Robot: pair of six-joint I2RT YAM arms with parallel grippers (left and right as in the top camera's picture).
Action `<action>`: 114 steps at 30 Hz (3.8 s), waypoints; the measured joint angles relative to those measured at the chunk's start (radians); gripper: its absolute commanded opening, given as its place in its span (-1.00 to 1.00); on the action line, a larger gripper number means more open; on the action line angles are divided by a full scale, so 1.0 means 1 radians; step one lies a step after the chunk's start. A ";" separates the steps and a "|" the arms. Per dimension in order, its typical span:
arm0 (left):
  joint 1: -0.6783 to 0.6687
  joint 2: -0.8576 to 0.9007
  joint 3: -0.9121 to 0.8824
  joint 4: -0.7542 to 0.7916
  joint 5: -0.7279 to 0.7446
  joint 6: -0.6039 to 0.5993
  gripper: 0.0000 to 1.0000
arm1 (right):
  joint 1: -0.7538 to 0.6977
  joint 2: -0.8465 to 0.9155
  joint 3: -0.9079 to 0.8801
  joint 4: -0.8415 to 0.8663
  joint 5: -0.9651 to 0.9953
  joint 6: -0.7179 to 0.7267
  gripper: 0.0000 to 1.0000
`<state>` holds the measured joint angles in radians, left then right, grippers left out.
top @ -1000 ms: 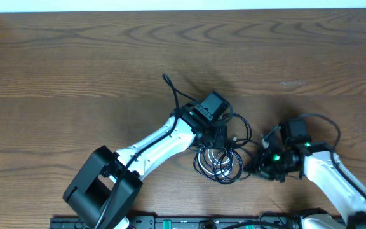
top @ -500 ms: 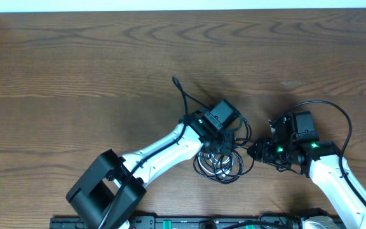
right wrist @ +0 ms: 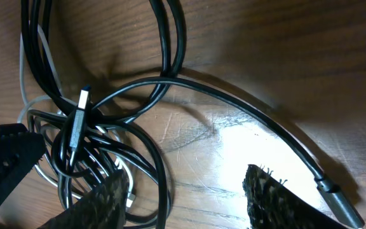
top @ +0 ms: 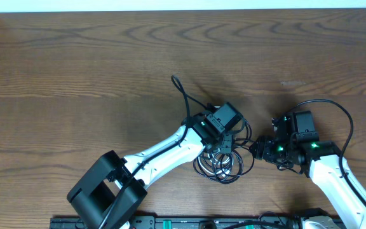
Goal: Untangle cables
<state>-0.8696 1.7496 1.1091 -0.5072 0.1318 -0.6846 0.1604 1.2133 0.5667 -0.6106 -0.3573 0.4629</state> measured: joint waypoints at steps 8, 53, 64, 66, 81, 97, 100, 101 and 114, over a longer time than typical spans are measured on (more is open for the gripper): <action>-0.004 0.005 0.000 0.009 0.000 0.016 -0.38 | 0.000 0.000 0.000 0.002 0.006 0.000 0.12; -0.024 -0.031 -0.002 0.103 0.248 0.679 -0.85 | 0.000 0.003 -0.001 0.092 -0.127 0.083 0.12; -0.034 -0.031 -0.002 0.023 0.303 0.773 -0.85 | 0.000 0.003 0.000 0.063 -0.027 0.125 0.24; -0.037 -0.031 -0.002 0.008 0.311 0.783 -0.85 | 0.000 0.003 -0.001 0.051 -0.028 0.126 0.27; -0.027 -0.031 -0.002 0.002 0.319 0.899 -0.85 | -0.001 0.006 -0.002 0.120 -0.143 0.159 -0.38; -0.045 -0.031 -0.003 0.041 0.372 0.930 -0.14 | 0.000 0.006 -0.099 0.093 -0.143 0.192 -0.98; -0.045 -0.031 -0.003 0.043 0.375 0.929 -0.11 | 0.000 0.006 -0.131 0.119 -0.143 0.192 -0.98; -0.044 -0.031 -0.003 0.043 0.375 0.928 -0.10 | 0.000 0.006 -0.136 0.124 -0.144 0.192 -0.98; -0.041 -0.047 -0.001 0.043 0.359 0.784 -0.19 | 0.000 0.006 -0.138 0.186 -0.131 0.198 -0.48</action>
<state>-0.9104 1.7031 1.1080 -0.4641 0.4911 0.0990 0.1600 1.2198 0.4290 -0.4244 -0.4881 0.6605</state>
